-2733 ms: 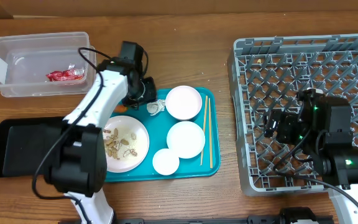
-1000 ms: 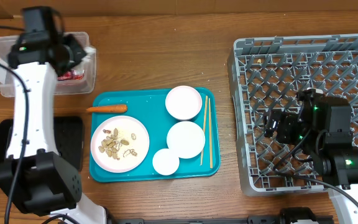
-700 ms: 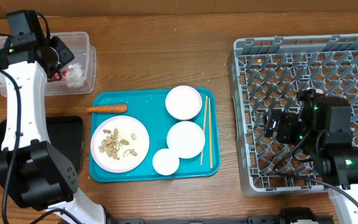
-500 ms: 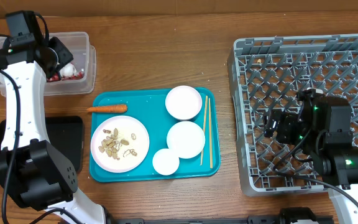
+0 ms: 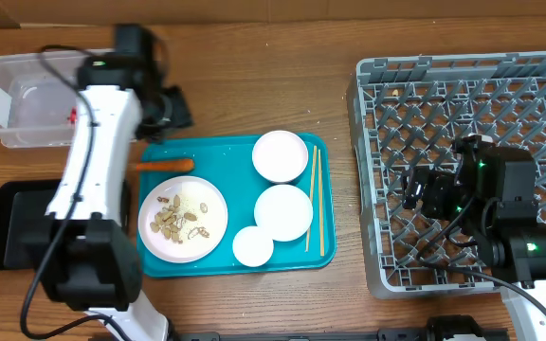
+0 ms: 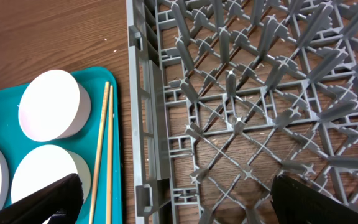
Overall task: Sort waste into correct bins and load items into the dishwasher
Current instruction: 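Carry the tissue with the left gripper and drop it into the clear bin, then reach the left gripper to the white cup and grasp it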
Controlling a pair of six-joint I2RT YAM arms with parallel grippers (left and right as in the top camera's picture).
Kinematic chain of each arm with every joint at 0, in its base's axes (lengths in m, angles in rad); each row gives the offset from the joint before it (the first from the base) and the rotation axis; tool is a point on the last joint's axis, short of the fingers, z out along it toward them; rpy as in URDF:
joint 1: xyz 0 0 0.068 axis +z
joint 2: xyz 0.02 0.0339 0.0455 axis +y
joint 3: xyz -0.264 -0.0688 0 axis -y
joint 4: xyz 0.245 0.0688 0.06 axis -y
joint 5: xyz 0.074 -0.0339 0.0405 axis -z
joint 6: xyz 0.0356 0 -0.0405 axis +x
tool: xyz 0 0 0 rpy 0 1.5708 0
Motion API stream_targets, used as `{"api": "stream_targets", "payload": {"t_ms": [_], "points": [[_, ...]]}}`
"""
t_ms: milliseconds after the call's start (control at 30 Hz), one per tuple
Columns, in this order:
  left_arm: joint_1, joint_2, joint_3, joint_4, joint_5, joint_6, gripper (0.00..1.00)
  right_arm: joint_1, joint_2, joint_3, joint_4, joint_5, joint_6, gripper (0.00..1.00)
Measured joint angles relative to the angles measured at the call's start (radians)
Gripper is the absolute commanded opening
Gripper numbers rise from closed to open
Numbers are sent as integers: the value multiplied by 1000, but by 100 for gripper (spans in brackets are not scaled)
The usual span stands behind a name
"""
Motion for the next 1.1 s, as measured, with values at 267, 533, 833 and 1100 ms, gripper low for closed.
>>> {"api": "stream_targets", "payload": {"t_ms": [267, 533, 833, 1100], "points": [[-116, 0, -5, -77, 7, 2, 45, 0, 2, 0, -6, 0, 0, 100], [-119, 0, -6, -299, 7, 7, 50, 0, 31, 0, -21, 0, 0, 100], [-240, -10, -10, -480, -18, 27, 49, 0, 34, 0, -23, 0, 0, 100], [-449, -156, -99, -462, -81, -43, 52, 0, 34, 0, -23, 0, 0, 100]]}}
